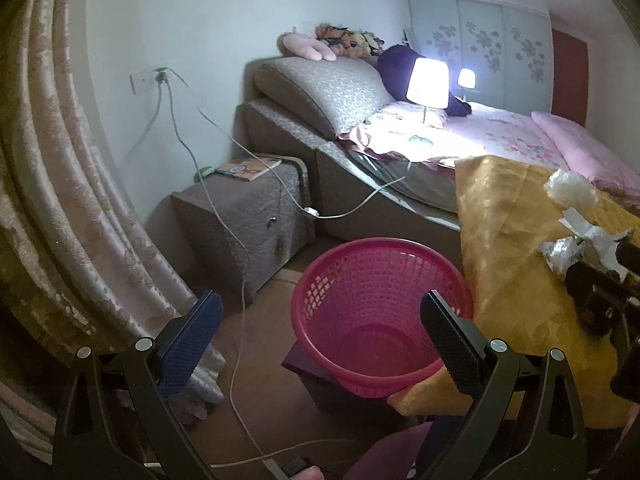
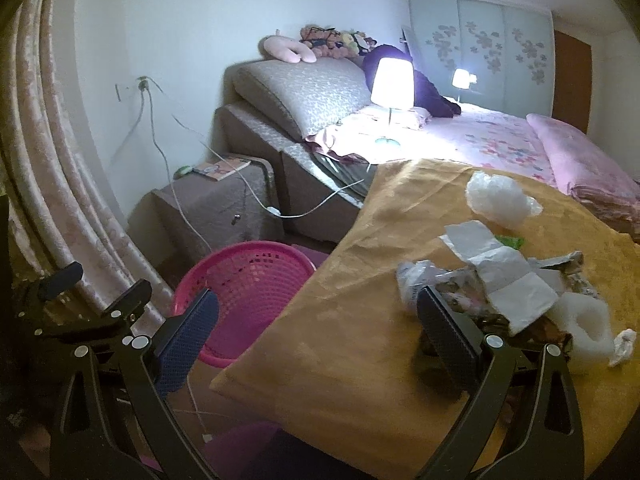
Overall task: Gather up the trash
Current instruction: 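Move the left tool over the bed and grasp the dark crumpled bag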
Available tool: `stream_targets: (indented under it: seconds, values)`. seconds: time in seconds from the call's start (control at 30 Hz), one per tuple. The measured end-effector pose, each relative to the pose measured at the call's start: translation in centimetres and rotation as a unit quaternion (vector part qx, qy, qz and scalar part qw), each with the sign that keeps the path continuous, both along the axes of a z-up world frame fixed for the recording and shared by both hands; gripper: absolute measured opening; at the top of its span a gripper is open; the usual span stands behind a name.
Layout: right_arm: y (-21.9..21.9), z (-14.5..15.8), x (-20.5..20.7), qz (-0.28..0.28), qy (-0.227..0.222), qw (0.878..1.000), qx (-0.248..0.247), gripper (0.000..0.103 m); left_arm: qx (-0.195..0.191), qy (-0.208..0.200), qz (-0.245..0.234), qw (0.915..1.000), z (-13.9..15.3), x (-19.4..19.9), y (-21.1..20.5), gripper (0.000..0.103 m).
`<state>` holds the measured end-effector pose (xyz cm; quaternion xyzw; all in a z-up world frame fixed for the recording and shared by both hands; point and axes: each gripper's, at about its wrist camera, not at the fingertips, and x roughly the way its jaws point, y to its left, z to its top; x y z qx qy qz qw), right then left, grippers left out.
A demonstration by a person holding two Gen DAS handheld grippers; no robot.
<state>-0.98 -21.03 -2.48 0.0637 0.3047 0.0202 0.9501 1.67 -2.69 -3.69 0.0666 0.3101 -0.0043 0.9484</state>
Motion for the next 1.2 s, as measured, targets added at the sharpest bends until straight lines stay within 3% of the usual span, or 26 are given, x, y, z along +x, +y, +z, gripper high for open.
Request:
stream_targets:
  seconds: [0.3, 0.67, 0.9, 1.1, 1.2]
  values:
    - [-2.1, 0.3, -0.5, -0.026, 0.013, 1.000, 0.002, 0.096, -0.009, 0.026, -0.041, 0.9988, -0.3, 0.5, -1.8, 0.095]
    - [-7.9, 0.6, -2.9, -0.095, 0.009, 0.995, 0.003, 0.096, 0.005, 0.023, -0.138, 0.9902, 0.2, 0.6, -8.0, 0.095]
    - [-13.7, -0.1, -5.3, -0.171, 0.011, 0.985, 0.014, 0.096, -0.006, 0.027, -0.207, 0.9780, 0.2, 0.3, -12.4, 0.095]
    - [-17.2, -0.7, -6.7, -0.216, 0.014, 0.976, 0.035, 0.096, -0.041, 0.045, -0.277, 0.9590, 0.3, 0.0, -16.6, 0.095]
    - [-17.6, -1.0, -7.0, -0.220, 0.017, 0.975, 0.039, 0.096, -0.040, 0.052, -0.300, 0.9518, 0.0, -0.3, -18.5, 0.095]
